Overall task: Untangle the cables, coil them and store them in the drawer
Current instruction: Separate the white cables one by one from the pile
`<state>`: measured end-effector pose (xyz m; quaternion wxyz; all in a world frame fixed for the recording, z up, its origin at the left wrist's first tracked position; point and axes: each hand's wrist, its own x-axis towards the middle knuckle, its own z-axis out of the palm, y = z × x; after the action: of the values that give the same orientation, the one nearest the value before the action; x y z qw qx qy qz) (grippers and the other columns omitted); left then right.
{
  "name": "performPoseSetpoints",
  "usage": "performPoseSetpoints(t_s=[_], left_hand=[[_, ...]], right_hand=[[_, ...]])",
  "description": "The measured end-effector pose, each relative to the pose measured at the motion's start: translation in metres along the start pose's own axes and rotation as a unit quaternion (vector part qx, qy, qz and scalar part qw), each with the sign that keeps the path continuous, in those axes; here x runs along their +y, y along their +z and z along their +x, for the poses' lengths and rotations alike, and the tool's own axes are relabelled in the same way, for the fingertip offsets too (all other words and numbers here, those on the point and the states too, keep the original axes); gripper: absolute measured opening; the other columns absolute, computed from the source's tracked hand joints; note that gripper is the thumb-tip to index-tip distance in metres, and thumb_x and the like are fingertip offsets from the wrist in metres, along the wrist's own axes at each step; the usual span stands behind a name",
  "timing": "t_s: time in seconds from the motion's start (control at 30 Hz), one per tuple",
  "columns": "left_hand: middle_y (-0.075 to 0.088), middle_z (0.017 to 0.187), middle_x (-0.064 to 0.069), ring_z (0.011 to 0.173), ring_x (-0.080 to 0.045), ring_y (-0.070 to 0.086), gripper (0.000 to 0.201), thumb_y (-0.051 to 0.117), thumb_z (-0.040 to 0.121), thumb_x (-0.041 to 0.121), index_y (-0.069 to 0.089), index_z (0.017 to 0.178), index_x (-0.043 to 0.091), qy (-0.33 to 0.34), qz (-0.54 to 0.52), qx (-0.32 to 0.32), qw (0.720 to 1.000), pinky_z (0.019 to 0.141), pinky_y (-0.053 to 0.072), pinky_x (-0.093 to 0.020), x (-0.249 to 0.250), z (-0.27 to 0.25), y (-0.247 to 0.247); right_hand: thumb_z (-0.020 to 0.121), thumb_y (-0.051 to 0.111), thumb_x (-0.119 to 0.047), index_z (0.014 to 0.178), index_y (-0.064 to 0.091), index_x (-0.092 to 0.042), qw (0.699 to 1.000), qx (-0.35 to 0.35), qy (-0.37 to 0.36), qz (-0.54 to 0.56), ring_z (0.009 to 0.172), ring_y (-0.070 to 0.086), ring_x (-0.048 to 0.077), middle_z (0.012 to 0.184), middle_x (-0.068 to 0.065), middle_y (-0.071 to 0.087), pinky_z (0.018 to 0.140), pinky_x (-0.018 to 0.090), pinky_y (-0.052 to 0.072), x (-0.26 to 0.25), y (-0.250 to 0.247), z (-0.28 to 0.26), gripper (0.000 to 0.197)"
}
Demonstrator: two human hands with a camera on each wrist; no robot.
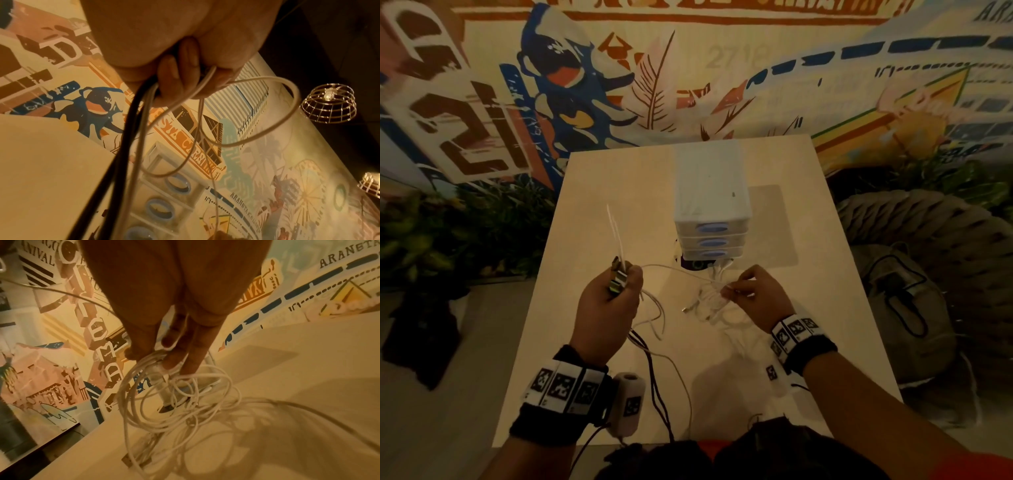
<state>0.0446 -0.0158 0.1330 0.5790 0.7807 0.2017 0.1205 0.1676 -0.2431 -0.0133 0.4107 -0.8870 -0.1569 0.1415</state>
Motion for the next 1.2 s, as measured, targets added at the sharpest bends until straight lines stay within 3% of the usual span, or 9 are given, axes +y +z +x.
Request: performPoseSetpoints(t_s=[0.07,0.17,0.37,0.47,0.63,0.77,0.9,1.0,1.2], left_hand=[[0.038,0.046,0.006,0.042,-0.006,0.032,0.036,0.050,0.104,0.015,0.043,0.068,0.010,-0.005,0.016,-0.001,1.000,0.043,0.031,-0.018,-0.002,-0.001,0.001],[0.039,0.049,0.004,0.045,-0.011,0.035,0.036,0.052,0.103,0.020,0.046,0.069,0.010,0.011,0.054,-0.011,0.998,0.044,0.032,-0.023,-0.006,-0.004,0.003],[0.048,0.052,0.008,0.049,-0.006,0.040,0.031,0.058,0.100,0.019,0.051,0.069,0.021,0.027,0.127,-0.076,0.989,0.052,0.036,-0.023,-0.012,-0.005,0.011],[0.056,0.057,0.013,0.052,-0.005,0.046,0.035,0.064,0.095,0.019,0.053,0.063,0.025,0.019,0.180,-0.111,0.977,0.057,0.040,-0.029,-0.014,-0.007,0.014],[0.059,0.062,-0.002,0.057,-0.014,0.051,0.027,0.066,0.094,0.026,0.058,0.069,0.018,0.015,0.249,-0.164,0.954,0.061,0.042,-0.034,-0.017,-0.011,0.022],[0.054,0.060,0.001,0.058,-0.016,0.049,0.033,0.059,0.098,0.034,0.051,0.067,0.024,0.009,0.279,-0.182,0.943,0.060,0.040,-0.034,-0.027,-0.010,0.037],[0.060,0.065,0.001,0.068,-0.025,0.061,0.020,0.055,0.100,0.033,0.065,0.087,0.021,-0.016,0.254,-0.148,0.956,0.068,0.051,-0.043,-0.044,-0.002,0.057],[0.062,0.064,0.002,0.065,-0.019,0.062,0.023,0.052,0.101,0.031,0.071,0.102,0.017,-0.035,0.253,-0.149,0.955,0.067,0.049,-0.036,-0.054,0.004,0.067],[0.055,0.040,0.010,0.036,-0.004,0.046,0.047,0.053,0.103,0.041,0.062,0.061,0.019,-0.108,0.221,-0.228,0.942,0.054,0.039,-0.027,-0.063,0.008,0.081]], right_hand=[[0.089,0.072,-0.039,0.096,0.076,-0.017,1.000,0.007,-0.019,-0.015,0.078,0.060,0.003,0.086,-0.010,0.060,0.071,0.016,0.046,-0.001,-0.005,-0.003,0.023],[0.097,0.061,-0.036,0.101,0.076,-0.024,0.997,-0.023,-0.044,-0.054,0.081,0.064,0.016,0.088,-0.004,0.068,0.076,0.031,0.050,-0.001,-0.010,-0.003,0.020],[0.099,0.057,-0.018,0.099,0.073,-0.017,0.999,-0.025,-0.030,-0.010,0.084,0.068,0.016,0.097,-0.001,0.069,0.076,0.019,0.048,-0.007,-0.014,-0.003,0.016],[0.101,0.052,-0.023,0.098,0.069,-0.023,1.000,-0.021,-0.019,-0.004,0.076,0.071,0.011,0.096,-0.006,0.073,0.068,0.012,0.049,-0.015,-0.020,-0.003,0.017],[0.102,0.051,-0.034,0.104,0.069,-0.030,0.997,0.020,-0.050,-0.051,0.072,0.071,0.010,0.095,-0.009,0.075,0.070,0.029,0.056,-0.025,-0.025,-0.004,0.019],[0.099,0.051,-0.048,0.103,0.070,-0.031,0.994,0.020,-0.077,-0.078,0.081,0.071,0.015,0.093,-0.007,0.075,0.076,0.036,0.055,-0.028,-0.021,-0.005,0.026],[0.097,0.055,-0.049,0.095,0.072,-0.026,0.995,0.005,-0.086,-0.049,0.073,0.068,0.009,0.079,-0.007,0.073,0.072,0.028,0.053,-0.037,-0.019,-0.010,0.029],[0.098,0.058,-0.042,0.097,0.073,-0.023,0.996,-0.007,-0.086,-0.005,0.075,0.068,0.005,0.080,-0.007,0.074,0.073,0.022,0.052,-0.041,-0.018,-0.014,0.025],[0.097,0.063,-0.031,0.098,0.075,-0.020,0.997,0.006,-0.071,0.038,0.080,0.067,0.003,0.083,-0.008,0.075,0.073,0.010,0.047,-0.040,-0.014,-0.018,0.016]])
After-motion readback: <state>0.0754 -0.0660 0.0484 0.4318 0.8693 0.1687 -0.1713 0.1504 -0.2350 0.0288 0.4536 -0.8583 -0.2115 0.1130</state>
